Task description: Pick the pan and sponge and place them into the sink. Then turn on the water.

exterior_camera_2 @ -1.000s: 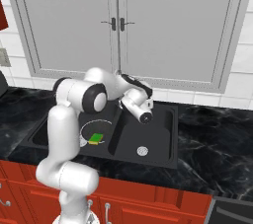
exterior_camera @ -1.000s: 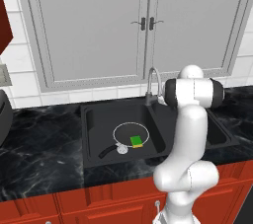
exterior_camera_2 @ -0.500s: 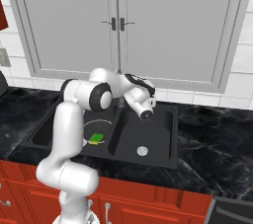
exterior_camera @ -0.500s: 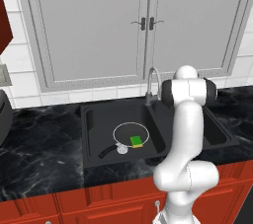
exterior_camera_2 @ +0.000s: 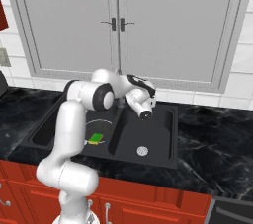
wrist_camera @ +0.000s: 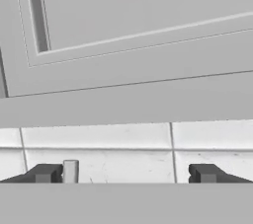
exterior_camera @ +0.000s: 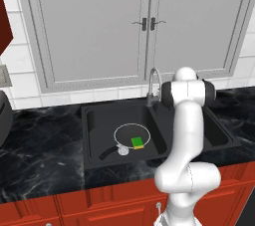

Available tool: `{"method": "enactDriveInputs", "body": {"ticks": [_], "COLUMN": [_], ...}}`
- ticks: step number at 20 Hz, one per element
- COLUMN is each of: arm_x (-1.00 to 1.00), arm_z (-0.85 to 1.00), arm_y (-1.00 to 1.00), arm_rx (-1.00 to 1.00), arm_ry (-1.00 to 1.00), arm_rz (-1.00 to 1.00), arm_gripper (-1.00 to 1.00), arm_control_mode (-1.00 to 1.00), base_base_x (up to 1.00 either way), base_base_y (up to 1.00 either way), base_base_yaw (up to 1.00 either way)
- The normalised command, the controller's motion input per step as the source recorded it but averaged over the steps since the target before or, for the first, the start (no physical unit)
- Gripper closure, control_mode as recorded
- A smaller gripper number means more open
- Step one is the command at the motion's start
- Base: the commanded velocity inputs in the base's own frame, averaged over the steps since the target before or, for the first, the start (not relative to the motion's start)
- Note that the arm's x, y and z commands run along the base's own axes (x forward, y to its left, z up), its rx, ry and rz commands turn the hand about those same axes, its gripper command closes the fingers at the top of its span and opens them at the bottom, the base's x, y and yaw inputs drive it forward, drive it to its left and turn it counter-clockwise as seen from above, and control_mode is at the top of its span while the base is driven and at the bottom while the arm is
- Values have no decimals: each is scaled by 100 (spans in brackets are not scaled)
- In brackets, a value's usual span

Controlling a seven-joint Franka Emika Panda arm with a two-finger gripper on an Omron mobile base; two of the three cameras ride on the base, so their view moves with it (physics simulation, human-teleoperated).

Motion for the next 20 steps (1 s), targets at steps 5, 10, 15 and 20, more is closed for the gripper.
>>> {"method": "enactDriveInputs", "body": {"ticks": [5, 10, 15, 20], "arm_x": [33, 4, 9, 33], "arm_z": [-24, -52, -42, -29], "arm_y": [0, 13, 4, -1], "arm_rx": [3, 0, 0, 0], "arm_ry": [0, 0, 0, 0], "arm_rz": [-3, 0, 0, 0], "arm_gripper": [-100, -100, -100, -100], "arm_control_mode": [-100, -100, -100, -100], "base_base_x": [0, 0, 0, 0], "base_base_y": [0, 0, 0, 0], "base_base_yaw": [0, 0, 0, 0]}}
